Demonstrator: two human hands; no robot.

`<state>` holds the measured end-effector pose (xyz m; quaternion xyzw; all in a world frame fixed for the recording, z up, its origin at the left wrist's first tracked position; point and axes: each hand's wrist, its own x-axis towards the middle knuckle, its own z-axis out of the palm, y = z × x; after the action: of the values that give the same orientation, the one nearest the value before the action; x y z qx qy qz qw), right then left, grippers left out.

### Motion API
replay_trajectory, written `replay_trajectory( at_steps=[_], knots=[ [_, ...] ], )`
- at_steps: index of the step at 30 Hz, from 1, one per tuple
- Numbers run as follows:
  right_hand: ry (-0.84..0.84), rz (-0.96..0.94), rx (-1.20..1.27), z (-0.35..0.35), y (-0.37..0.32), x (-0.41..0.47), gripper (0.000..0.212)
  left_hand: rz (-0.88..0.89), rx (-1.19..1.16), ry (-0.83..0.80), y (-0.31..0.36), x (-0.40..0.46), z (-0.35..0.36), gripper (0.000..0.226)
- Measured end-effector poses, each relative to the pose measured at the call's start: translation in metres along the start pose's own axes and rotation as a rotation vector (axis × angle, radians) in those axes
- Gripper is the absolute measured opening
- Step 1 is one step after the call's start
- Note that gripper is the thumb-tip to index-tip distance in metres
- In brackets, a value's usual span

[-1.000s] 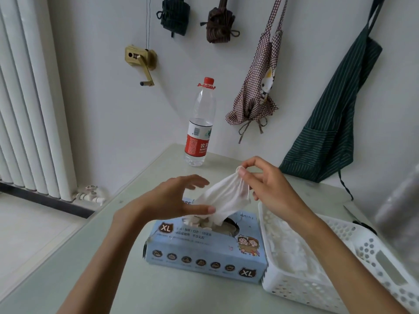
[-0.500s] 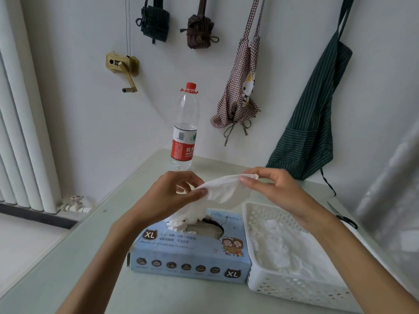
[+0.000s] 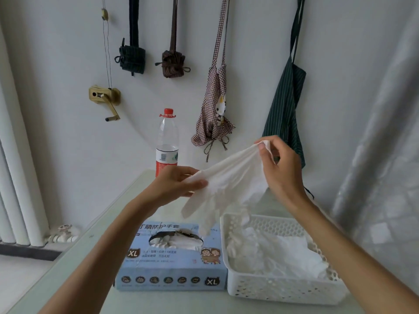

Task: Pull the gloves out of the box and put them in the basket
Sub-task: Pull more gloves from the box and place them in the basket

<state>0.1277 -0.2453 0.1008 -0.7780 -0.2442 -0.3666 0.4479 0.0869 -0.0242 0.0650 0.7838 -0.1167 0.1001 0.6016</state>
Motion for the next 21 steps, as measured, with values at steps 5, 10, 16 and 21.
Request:
replay_trajectory(
  at_steps=[5,10,16,21],
  knots=[
    [0.077,-0.014,-0.056,-0.035,0.019,-0.003,0.017,-0.034,-0.031,-0.099,0.018,0.007,0.033,0.009],
    [0.079,-0.006,-0.100,-0.065,0.041,-0.007,0.016,-0.105,-0.063,-0.232,0.016,0.013,0.068,0.030],
    [-0.013,0.146,-0.111,-0.093,0.073,-0.015,0.017,-0.038,0.094,-0.123,0.013,0.019,0.103,0.024],
    [-0.013,0.064,-0.374,-0.090,0.074,-0.041,0.020,-0.045,0.182,0.093,0.013,0.022,0.112,0.020]
  ],
)
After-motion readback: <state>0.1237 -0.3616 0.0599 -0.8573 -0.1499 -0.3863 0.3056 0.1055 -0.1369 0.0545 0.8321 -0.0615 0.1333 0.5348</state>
